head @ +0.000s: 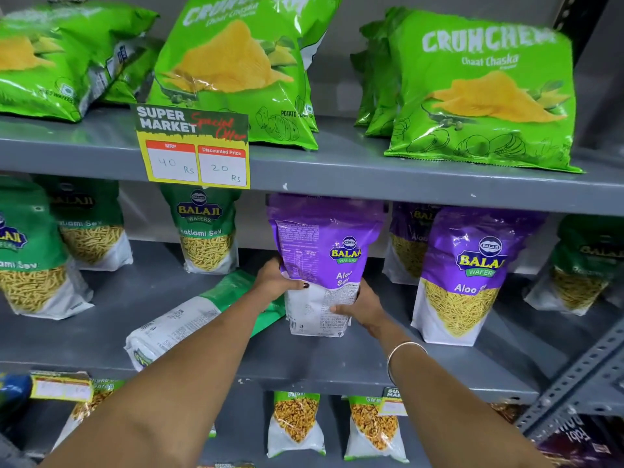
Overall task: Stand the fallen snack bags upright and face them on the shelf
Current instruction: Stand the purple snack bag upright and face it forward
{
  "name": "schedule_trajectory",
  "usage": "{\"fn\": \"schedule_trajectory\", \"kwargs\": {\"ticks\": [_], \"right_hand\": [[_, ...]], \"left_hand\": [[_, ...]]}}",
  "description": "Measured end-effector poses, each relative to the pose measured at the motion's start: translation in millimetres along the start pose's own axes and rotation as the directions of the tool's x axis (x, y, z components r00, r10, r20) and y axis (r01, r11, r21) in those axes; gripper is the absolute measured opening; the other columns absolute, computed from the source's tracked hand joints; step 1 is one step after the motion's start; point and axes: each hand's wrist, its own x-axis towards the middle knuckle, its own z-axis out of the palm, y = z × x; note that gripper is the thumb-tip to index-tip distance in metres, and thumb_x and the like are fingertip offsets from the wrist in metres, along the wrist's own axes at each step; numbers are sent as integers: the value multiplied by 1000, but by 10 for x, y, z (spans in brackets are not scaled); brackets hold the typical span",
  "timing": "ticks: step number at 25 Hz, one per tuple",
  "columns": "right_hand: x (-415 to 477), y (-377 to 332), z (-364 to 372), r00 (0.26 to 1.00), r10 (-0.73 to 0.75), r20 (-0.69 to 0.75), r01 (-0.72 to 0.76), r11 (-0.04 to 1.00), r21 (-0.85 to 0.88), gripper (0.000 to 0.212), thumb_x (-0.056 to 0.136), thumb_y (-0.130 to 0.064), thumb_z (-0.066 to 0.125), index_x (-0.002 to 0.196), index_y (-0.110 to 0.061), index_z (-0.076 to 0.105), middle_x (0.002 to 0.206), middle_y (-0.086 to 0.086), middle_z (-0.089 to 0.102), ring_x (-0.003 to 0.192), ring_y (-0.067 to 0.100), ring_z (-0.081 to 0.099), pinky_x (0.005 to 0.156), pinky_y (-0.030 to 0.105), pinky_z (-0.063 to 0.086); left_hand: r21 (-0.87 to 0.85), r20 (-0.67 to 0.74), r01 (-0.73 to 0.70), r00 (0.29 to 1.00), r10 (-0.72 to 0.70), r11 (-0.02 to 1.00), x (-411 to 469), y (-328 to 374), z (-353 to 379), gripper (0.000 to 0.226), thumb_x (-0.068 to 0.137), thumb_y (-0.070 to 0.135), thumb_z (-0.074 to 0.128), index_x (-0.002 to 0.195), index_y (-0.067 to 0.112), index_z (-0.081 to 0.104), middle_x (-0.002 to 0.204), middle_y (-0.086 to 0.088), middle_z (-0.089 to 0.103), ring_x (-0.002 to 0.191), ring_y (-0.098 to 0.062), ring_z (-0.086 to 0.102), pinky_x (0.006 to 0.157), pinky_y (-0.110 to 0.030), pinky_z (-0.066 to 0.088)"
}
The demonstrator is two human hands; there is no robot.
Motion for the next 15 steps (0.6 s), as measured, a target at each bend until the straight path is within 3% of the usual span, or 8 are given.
{"fn": "schedule_trajectory", "kwargs": {"ticks": [2,3,5,7,10,13,15], "right_hand": [[3,-25,-4,1000,23,9,-23,1000,-15,78,49,0,86,119,-2,51,119,22,64,112,38,61,96,52,49],[-33,-71,-12,999,32,13,-31,999,-41,79,49,-4,88,120,-2,51,120,21,64,113,37,60,97,51,49],[-25,-71,-15,999,37,-13,-38,989,-144,90,46,-26,90,122,-3,48,124,18,60,119,36,54,101,48,46],[-104,-159,-42,994,86,-62,-96,978,-187,93,55,-29,88,126,3,39,128,16,50,121,32,49,98,46,47],[-106,-160,-33,985,164,-55,-170,978,-117,67,73,-17,78,118,2,32,113,9,42,100,21,48,68,36,49],[-56,-120,-20,990,128,-53,-133,984,-122,55,75,-14,75,110,-1,35,107,9,45,95,20,48,73,30,45],[-32,-106,-28,992,125,-31,-126,990,-67,43,74,-11,76,97,-10,40,100,8,47,82,18,50,62,25,46]], "left_hand": [[26,103,41,994,-44,999,-34,-51,-14,53,64,-4,77,114,-1,60,106,-8,65,97,-20,60,71,-20,51],[67,157,69,984,-78,995,-44,-81,-15,48,69,-9,71,115,-2,59,103,-8,63,94,-19,58,66,-19,50],[129,204,122,968,-147,984,-32,-146,-32,42,75,-10,61,115,0,58,103,-9,62,93,-20,56,72,-25,48],[141,196,174,960,-200,975,-21,-162,-78,31,81,-3,57,111,5,57,107,-11,60,96,-21,55,77,-30,47],[115,238,199,946,-222,973,-6,-154,-123,24,88,-3,47,105,13,52,103,-10,57,91,-22,58,72,-27,45],[101,268,190,940,-211,976,-7,-145,-140,26,91,-1,41,107,16,53,100,-10,57,66,-10,63,63,-21,39],[105,256,178,946,-200,978,33,-192,-145,27,90,-2,44,107,13,59,96,-9,58,67,-8,61,62,-20,38]]}}
